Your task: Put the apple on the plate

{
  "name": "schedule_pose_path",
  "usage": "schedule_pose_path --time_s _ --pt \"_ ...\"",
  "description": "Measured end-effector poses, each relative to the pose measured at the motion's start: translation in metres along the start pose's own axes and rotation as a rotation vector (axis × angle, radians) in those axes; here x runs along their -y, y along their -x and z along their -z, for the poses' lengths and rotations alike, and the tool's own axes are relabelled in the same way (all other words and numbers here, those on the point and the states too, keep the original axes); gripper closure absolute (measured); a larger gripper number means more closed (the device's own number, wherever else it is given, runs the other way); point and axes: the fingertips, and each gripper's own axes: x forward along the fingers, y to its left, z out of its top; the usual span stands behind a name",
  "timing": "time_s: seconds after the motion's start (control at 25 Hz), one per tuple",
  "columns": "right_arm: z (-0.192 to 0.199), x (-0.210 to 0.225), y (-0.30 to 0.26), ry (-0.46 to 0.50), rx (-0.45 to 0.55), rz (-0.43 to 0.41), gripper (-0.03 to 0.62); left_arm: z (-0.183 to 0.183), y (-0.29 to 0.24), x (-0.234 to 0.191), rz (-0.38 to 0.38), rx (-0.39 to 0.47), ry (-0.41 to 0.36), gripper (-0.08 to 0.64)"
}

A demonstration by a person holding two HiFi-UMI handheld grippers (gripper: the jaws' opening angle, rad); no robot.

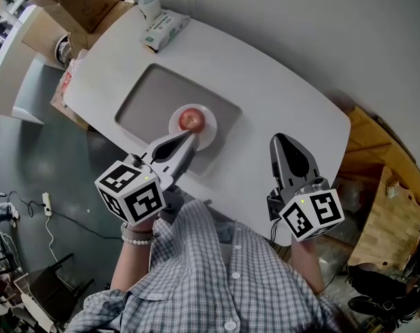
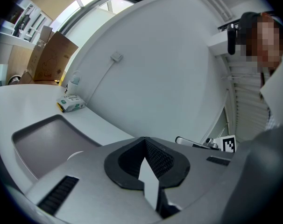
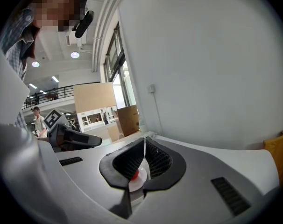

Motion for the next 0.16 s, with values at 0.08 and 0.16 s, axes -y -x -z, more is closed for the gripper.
schedule_pose_path --time_s 0.08,0.16 --pt "0.0002 -0.0006 -0.0011 0.001 -0.002 -0.002 0.565 -0.0003 0.0002 -0.0016 -0.003 0.000 0.001 0.551" --pt "0.0000 -0.0014 -0.0024 0.002 -0.006 -0.003 0.566 -0.0008 0.0007 -0.0031 -0.005 0.000 0.003 0.552"
